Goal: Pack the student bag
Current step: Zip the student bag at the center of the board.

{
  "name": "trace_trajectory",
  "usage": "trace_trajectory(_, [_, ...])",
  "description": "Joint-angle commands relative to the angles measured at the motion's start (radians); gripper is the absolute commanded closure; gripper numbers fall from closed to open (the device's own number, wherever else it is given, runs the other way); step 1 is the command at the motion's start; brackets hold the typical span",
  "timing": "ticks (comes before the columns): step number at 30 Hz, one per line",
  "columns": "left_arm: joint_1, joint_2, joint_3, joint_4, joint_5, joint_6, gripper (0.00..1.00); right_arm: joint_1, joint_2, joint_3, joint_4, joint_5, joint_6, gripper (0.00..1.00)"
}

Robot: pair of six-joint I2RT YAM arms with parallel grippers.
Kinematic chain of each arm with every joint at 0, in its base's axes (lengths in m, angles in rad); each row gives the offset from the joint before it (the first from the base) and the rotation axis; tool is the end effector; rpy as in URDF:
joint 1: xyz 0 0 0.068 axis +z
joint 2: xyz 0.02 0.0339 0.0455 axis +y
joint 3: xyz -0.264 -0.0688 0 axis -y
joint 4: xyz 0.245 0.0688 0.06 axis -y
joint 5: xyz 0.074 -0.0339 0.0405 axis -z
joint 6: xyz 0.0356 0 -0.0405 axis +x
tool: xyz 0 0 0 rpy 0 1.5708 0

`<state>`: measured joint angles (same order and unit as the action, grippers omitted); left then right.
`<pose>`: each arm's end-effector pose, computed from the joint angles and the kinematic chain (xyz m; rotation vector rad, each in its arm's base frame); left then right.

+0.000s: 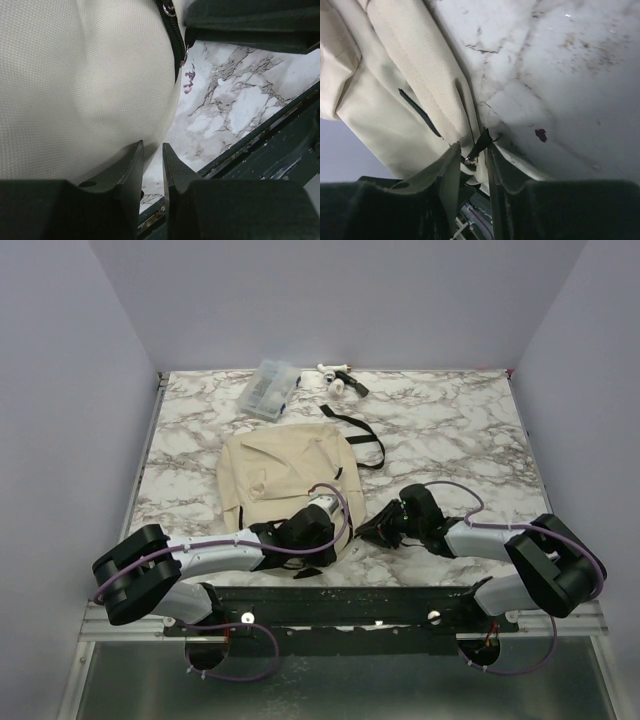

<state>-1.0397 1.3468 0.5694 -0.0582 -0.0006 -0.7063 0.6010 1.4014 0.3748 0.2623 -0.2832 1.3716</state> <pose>0.1274 -0.2169 0.1605 0.4255 2.5304 -0.7567 0.1855 0.1393 0.1203 0.8569 2.5469 1.1653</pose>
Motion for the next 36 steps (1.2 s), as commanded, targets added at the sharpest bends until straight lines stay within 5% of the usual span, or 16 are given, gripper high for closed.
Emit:
trace_trajectory(1, [0.003,-0.006,-0.026,0.018,0.038,-0.012,0.77,-0.001,-0.016,0.024,-0.077,0.092,-0.051,0.75])
trace_trajectory(6, [0.012,0.0,-0.031,0.022,0.047,-0.007,0.77,-0.001,0.006,0.073,-0.111,0.077,-0.099,0.8])
trace_trajectory(10, [0.012,-0.002,-0.044,0.028,0.045,-0.008,0.77,-0.001,0.028,0.089,-0.141,0.084,-0.087,0.64])
trace_trajectory(15, [0.013,-0.02,-0.041,0.031,0.05,-0.007,0.77,-0.001,0.04,0.082,-0.191,0.078,-0.043,0.65])
trace_trajectory(21, [0.021,-0.02,-0.027,0.033,0.048,0.003,0.77,0.012,0.047,0.07,-0.214,0.112,-0.043,0.72])
trace_trajectory(25, [0.022,0.004,-0.022,0.036,0.053,0.002,0.77,0.02,0.097,0.072,-0.156,0.086,-0.059,0.99])
trace_trajectory(29, [0.025,0.014,-0.024,0.046,0.05,0.002,0.77,0.042,0.083,0.124,-0.216,0.138,-0.111,0.99])
trace_trajectory(36, [0.039,0.011,-0.044,0.045,0.035,-0.011,0.78,0.061,-0.17,0.072,-0.149,0.2,-0.188,0.99])
